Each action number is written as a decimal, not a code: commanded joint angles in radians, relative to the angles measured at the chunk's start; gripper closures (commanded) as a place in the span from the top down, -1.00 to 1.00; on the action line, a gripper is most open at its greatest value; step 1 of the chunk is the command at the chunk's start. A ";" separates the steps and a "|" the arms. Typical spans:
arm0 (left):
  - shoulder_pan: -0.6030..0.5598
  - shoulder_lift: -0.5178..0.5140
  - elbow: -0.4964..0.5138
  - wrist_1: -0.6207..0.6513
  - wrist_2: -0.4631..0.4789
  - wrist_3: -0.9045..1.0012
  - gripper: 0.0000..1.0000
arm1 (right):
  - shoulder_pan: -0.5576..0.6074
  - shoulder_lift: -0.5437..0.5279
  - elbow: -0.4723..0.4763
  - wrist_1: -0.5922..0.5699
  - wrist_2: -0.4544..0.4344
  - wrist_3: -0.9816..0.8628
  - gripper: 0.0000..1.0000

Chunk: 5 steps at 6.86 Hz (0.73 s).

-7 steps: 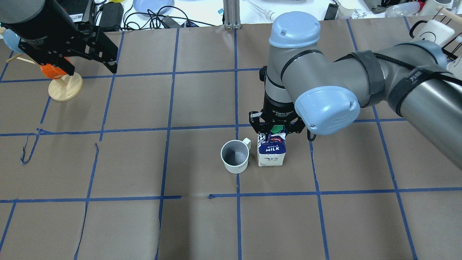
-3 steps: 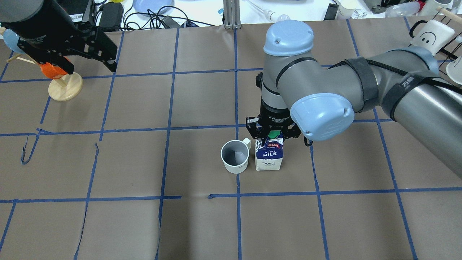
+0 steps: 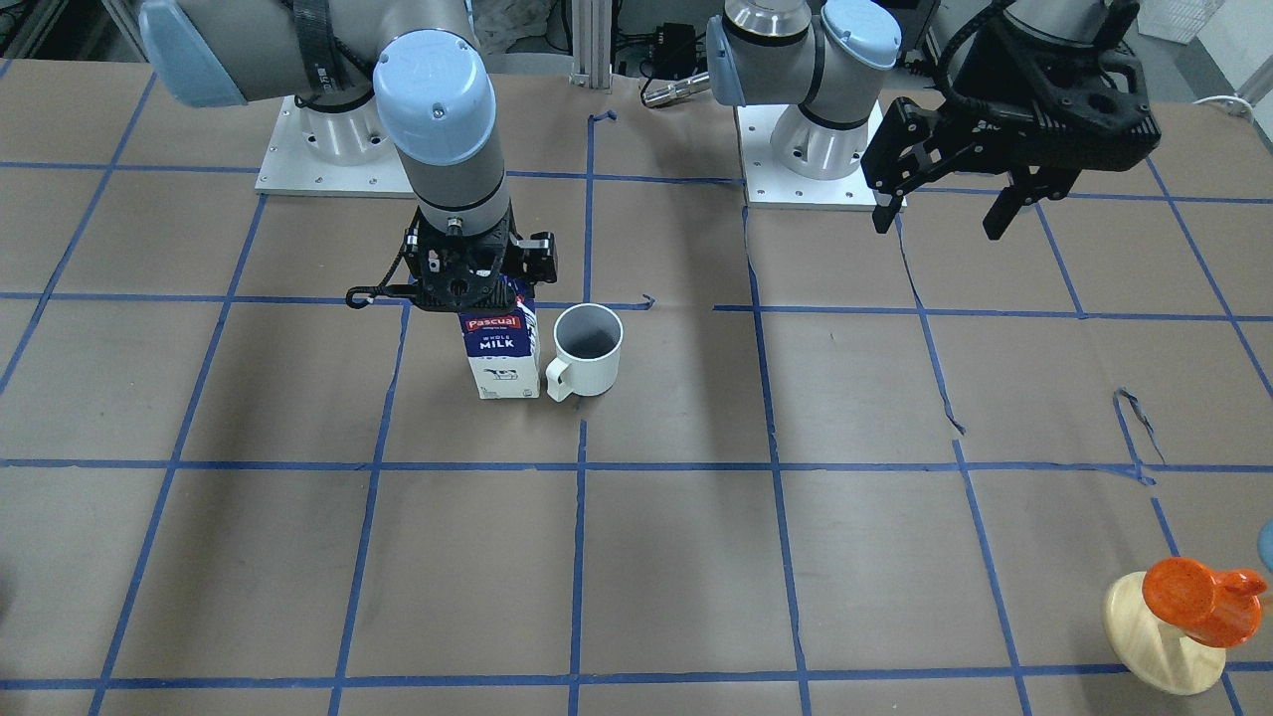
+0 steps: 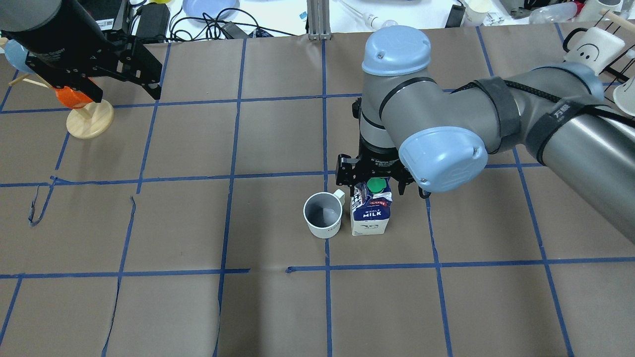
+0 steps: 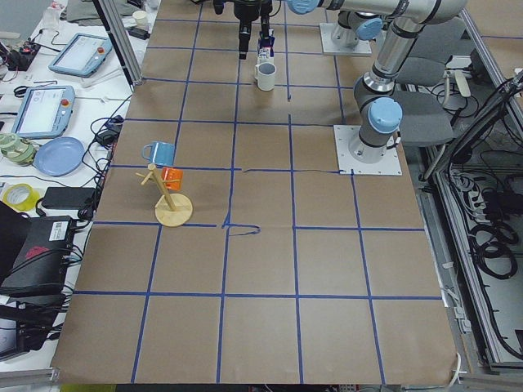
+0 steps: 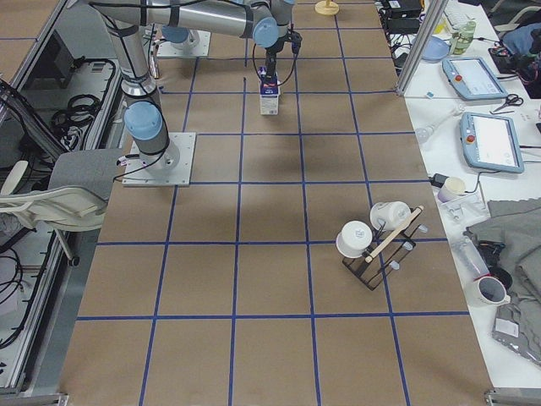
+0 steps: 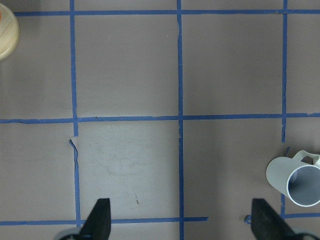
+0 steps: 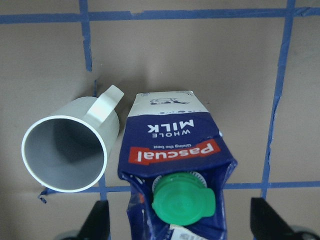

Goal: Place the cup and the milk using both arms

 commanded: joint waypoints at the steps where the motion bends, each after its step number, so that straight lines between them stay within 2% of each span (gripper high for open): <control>1: -0.002 0.001 -0.008 -0.002 0.009 0.001 1.00 | -0.019 -0.019 -0.104 0.009 -0.034 -0.021 1.00; 2: -0.002 0.003 -0.006 -0.002 0.008 0.001 1.00 | -0.044 -0.016 -0.188 0.054 -0.041 -0.020 1.00; 3: -0.002 0.003 -0.005 0.000 0.006 0.001 1.00 | -0.136 -0.012 -0.279 0.141 -0.026 -0.021 1.00; 4: -0.003 0.003 -0.008 0.000 0.006 0.001 1.00 | -0.213 -0.018 -0.343 0.274 -0.028 -0.018 1.00; 5: -0.005 0.004 -0.006 -0.002 0.008 0.001 1.00 | -0.258 -0.021 -0.359 0.307 -0.037 -0.018 1.00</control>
